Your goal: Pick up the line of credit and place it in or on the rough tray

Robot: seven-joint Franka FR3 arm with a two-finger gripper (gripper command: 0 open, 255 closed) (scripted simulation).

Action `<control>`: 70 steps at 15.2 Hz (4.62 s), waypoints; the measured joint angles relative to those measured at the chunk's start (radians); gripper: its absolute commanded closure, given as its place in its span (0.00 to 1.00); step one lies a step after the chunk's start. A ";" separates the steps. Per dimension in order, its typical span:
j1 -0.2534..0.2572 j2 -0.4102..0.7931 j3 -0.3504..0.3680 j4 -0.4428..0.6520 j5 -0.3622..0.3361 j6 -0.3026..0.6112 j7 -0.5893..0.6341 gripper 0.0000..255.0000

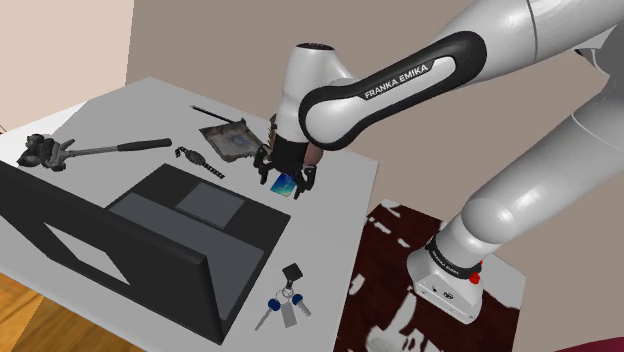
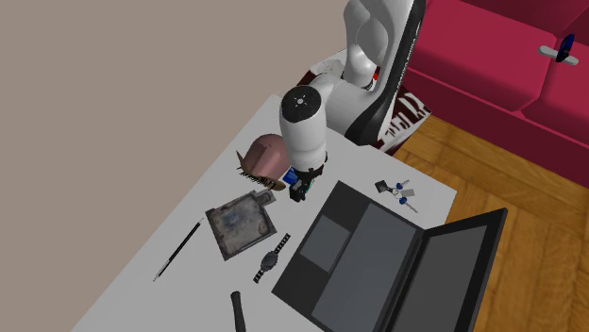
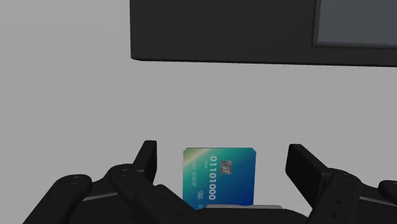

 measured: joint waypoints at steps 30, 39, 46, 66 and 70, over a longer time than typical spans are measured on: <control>0.008 -0.105 -0.028 0.064 0.048 -0.154 -0.022 1.00; 0.010 -0.169 -0.056 0.139 0.062 -0.287 -0.024 1.00; -0.032 -0.010 -0.036 0.320 -0.056 -0.329 0.033 1.00; 0.064 0.520 -0.080 0.792 -0.416 -0.368 0.189 1.00; 0.067 0.537 -0.086 0.762 -0.427 -0.324 0.193 1.00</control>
